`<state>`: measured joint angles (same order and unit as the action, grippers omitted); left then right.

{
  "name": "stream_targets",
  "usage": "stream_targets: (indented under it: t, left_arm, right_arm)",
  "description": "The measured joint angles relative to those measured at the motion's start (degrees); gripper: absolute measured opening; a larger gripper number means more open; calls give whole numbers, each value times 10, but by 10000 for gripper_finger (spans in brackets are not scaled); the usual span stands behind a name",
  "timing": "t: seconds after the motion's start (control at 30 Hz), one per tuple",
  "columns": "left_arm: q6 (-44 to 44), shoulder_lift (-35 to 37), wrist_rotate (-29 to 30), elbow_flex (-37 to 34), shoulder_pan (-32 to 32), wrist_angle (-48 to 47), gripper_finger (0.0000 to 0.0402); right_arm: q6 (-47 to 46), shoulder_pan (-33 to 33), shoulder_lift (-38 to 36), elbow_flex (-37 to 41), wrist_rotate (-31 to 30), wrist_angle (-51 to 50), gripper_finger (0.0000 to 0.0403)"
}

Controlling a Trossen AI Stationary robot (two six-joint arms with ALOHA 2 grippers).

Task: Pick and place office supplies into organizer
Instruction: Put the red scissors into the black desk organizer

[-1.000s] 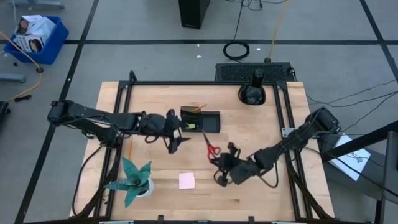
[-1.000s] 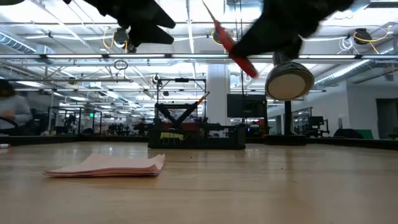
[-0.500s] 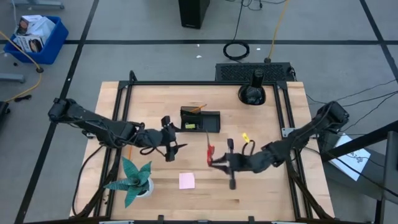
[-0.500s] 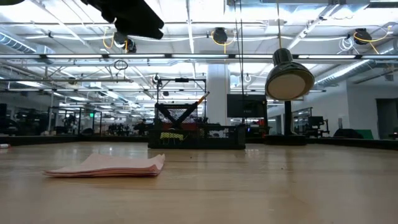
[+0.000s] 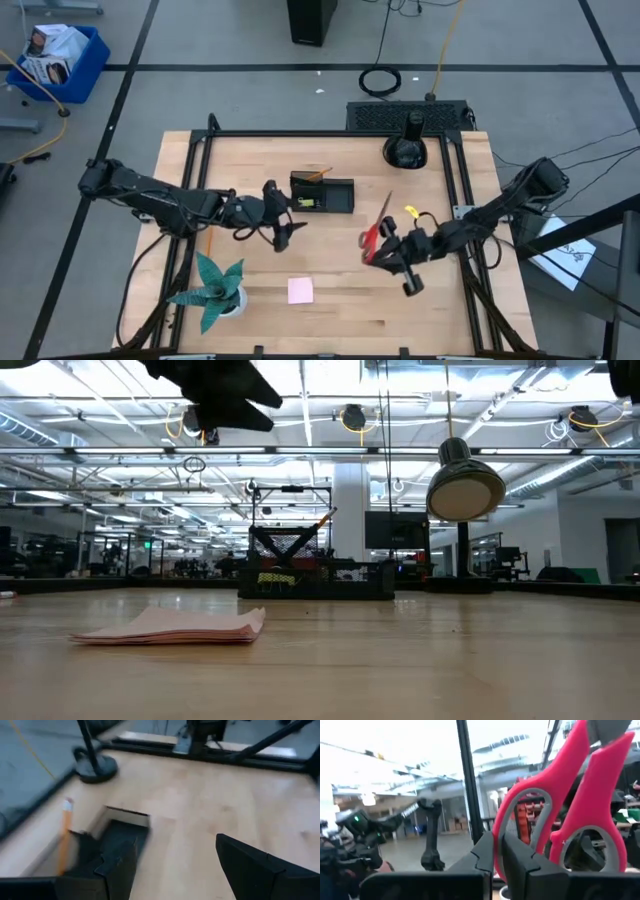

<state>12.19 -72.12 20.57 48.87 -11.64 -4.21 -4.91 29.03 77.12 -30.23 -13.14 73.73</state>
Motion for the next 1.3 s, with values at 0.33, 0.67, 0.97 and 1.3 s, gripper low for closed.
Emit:
stream_targets:
  t: [0.33,0.67,0.97,1.3]
  left_arm:
    - [-227,-75,209,3,-64,183,271]
    - [-287,-144,283,0,-47,317,271]
    - [-323,-142,216,1,-46,414,271]
    - [-339,-142,162,1,-20,420,271]
  right_arm:
    - [-41,-45,0,50,42,101,13]
    - [-64,-106,8,50,73,158,13]
    - [-108,-162,8,50,55,159,14]
    - [-217,-212,61,0,-49,160,15]
